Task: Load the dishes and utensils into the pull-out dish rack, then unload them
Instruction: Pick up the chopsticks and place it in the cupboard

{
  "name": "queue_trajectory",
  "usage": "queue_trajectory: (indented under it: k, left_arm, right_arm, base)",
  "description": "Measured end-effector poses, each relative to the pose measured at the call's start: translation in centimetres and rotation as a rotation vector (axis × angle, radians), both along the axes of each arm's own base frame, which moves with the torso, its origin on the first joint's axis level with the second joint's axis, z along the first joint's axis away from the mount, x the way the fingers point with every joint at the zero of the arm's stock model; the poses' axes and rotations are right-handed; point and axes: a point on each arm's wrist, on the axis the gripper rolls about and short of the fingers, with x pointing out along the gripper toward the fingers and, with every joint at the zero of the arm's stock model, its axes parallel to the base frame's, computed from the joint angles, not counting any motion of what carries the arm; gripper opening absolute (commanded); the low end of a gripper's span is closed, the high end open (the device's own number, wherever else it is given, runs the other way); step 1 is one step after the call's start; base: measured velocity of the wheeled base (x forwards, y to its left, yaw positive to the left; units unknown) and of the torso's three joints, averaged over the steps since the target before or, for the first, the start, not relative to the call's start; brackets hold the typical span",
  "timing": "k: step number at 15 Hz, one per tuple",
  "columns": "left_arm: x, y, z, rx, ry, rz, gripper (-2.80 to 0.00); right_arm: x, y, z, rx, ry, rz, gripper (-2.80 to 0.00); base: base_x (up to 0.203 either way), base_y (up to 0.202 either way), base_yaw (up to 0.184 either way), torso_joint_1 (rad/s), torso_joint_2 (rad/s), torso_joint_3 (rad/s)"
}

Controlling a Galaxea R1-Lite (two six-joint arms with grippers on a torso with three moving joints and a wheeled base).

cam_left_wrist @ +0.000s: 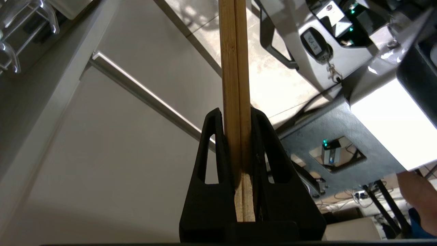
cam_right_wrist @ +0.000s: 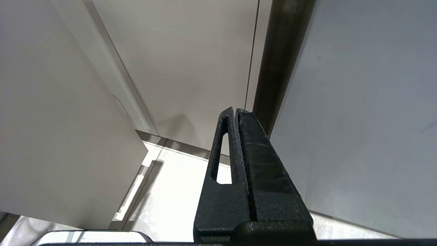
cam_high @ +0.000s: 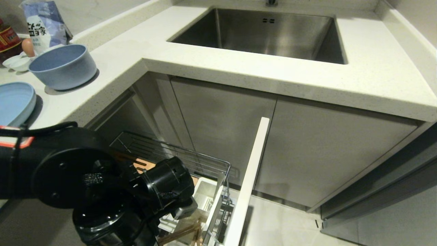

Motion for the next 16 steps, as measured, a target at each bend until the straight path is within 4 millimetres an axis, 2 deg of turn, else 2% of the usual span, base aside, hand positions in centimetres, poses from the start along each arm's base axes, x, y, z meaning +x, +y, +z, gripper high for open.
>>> queue_trajectory:
  k: [9, 16]
  left_arm:
    - [2.7, -2.6, -2.9, 0.044, 0.029, 0.002, -2.80]
    - [4.8, -3.7, -4.5, 0.049, 0.038, 0.027, -2.80]
  right_arm:
    - [0.0, 0.0, 0.0, 0.000, 0.000, 0.000, -2.80]
    - [0.0, 0.0, 0.0, 0.000, 0.000, 0.000, -2.80]
  base:
    - [0.000, 0.000, 0.000, 0.000, 0.00, 0.000]
    - [0.000, 0.000, 0.000, 0.000, 0.00, 0.000]
